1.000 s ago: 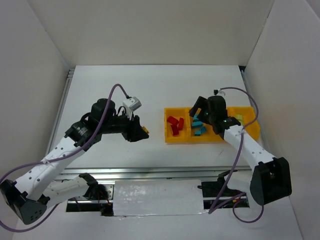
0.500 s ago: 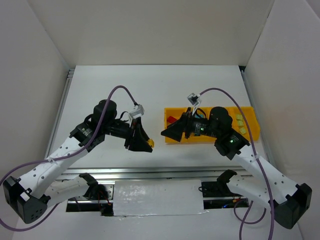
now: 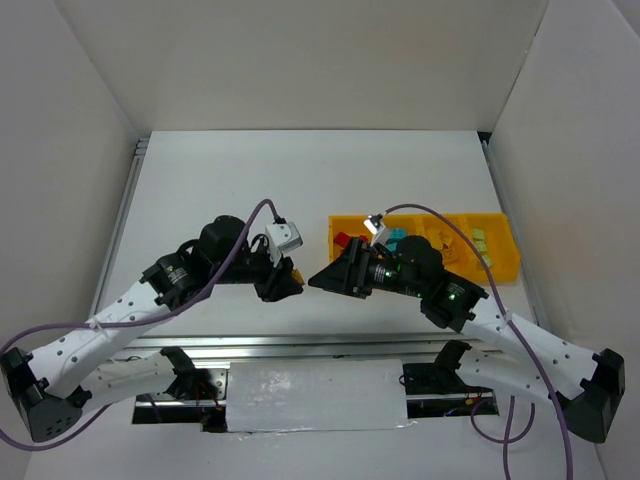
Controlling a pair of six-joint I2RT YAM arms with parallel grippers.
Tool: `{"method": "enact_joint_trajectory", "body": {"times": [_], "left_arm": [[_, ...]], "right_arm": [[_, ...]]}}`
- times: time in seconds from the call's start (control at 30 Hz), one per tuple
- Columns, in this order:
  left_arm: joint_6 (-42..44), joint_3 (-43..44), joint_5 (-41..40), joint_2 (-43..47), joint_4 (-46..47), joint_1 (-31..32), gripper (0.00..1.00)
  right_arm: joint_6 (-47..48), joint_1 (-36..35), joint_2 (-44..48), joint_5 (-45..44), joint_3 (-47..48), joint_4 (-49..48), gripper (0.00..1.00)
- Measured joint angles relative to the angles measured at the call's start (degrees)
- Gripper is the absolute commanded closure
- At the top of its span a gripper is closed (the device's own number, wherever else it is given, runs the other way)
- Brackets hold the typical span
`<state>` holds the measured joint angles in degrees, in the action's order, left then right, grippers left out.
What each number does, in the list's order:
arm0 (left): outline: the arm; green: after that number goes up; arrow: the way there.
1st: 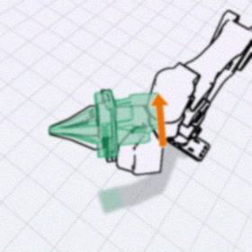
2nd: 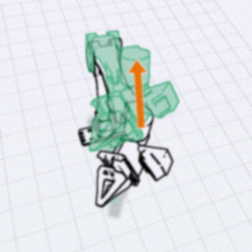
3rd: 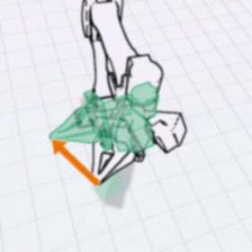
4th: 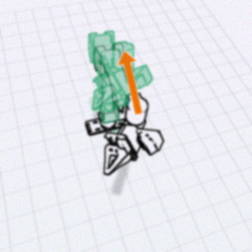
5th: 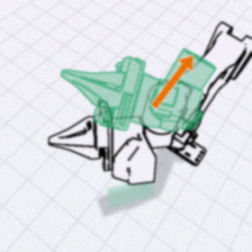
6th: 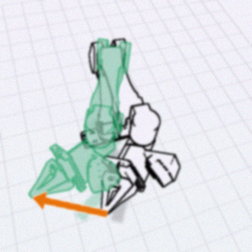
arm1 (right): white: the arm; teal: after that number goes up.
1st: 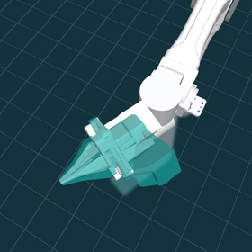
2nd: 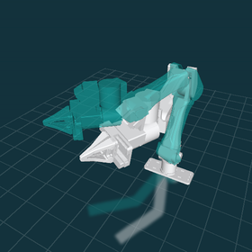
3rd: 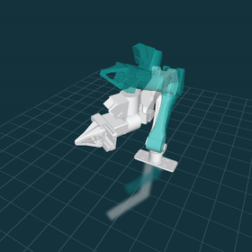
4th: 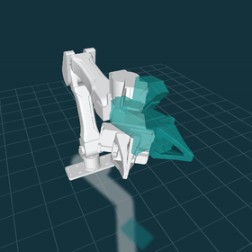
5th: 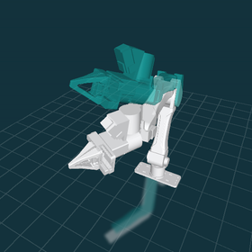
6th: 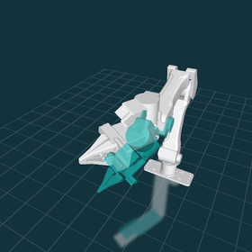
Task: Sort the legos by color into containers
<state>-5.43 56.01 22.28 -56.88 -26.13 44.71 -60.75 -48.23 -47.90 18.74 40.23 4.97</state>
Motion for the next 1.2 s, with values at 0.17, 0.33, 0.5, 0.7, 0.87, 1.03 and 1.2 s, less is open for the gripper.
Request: {"method": "enact_joint_trajectory", "body": {"times": [0.17, 0.33, 0.5, 0.7, 0.87, 1.03, 1.2], "left_arm": [[4.31, 0.00, -3.26, 2.82, 1.25, 1.53, 1.00], [7.21, -0.02, -4.92, 3.63, 1.95, 4.59, 1.00], [8.52, -0.17, -5.77, 3.61, 1.95, 7.76, 1.00], [8.66, -0.35, -5.73, 3.63, 2.21, 8.63, 1.00], [8.72, -0.85, -5.86, 3.74, 2.19, 8.63, 1.00], [9.81, -0.94, -6.21, 3.67, 2.27, 8.66, 0.97], [9.53, -0.92, -7.54, 3.06, 2.12, 8.79, 0.23]], "right_arm": [[-2.95, -1.81, -2.97, -0.83, -0.28, -0.17, 0.15], [-4.92, -2.14, -3.02, -2.34, -0.28, -2.05, 0.16], [-6.86, -2.19, -4.13, -1.92, -0.37, -6.16, 0.23], [-8.26, -4.44, -7.02, -0.87, -0.55, -9.81, 0.42], [-8.37, -5.90, -7.10, -0.87, -0.74, -9.92, 0.83], [-9.29, -5.95, -7.13, -1.57, -0.94, -10.01, 1.00], [-9.25, -5.95, -7.13, -2.05, -1.36, -10.10, 1.00]]}}
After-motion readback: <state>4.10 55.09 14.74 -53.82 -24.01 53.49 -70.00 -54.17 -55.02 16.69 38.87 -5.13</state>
